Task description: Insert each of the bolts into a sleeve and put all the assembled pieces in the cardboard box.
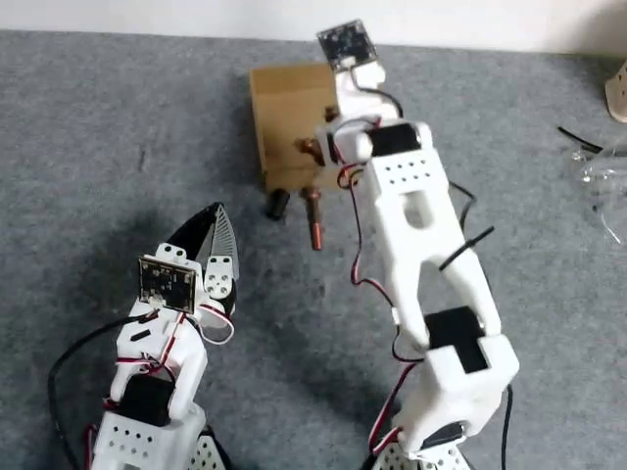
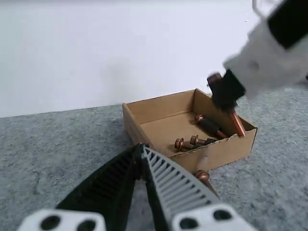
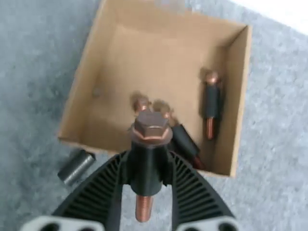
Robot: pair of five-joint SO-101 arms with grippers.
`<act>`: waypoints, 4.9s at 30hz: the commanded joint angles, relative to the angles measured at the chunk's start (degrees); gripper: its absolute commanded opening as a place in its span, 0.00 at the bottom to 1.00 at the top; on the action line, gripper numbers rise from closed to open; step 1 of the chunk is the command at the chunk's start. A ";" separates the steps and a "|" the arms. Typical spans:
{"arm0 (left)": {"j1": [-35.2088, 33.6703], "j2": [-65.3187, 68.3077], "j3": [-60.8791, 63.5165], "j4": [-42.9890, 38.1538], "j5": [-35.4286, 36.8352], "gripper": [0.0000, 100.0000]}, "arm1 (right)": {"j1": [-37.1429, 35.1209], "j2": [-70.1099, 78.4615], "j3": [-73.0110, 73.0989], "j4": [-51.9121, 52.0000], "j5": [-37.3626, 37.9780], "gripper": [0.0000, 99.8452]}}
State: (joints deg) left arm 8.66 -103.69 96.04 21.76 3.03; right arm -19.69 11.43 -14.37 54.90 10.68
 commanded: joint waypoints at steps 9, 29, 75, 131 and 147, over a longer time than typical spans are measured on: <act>0.84 -0.40 1.19 -0.18 -0.53 0.01 | 0.66 5.85 -11.91 6.02 -0.88 0.00; 0.75 -0.40 1.19 -0.18 -0.53 0.01 | 6.11 19.38 -12.00 -17.63 -0.62 0.00; 0.75 -0.40 1.19 -0.26 -0.53 0.01 | 6.29 31.87 -20.53 -8.31 -0.88 0.21; 0.40 -0.40 1.19 -0.26 -0.53 0.01 | -17.63 15.60 -27.91 39.16 -9.05 0.21; 0.40 -0.40 1.19 -0.26 -0.53 0.01 | -17.63 25.80 -14.46 18.24 -21.63 0.21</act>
State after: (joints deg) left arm 8.57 -103.69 96.04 21.76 2.95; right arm -36.75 37.63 -27.38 76.09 -8.66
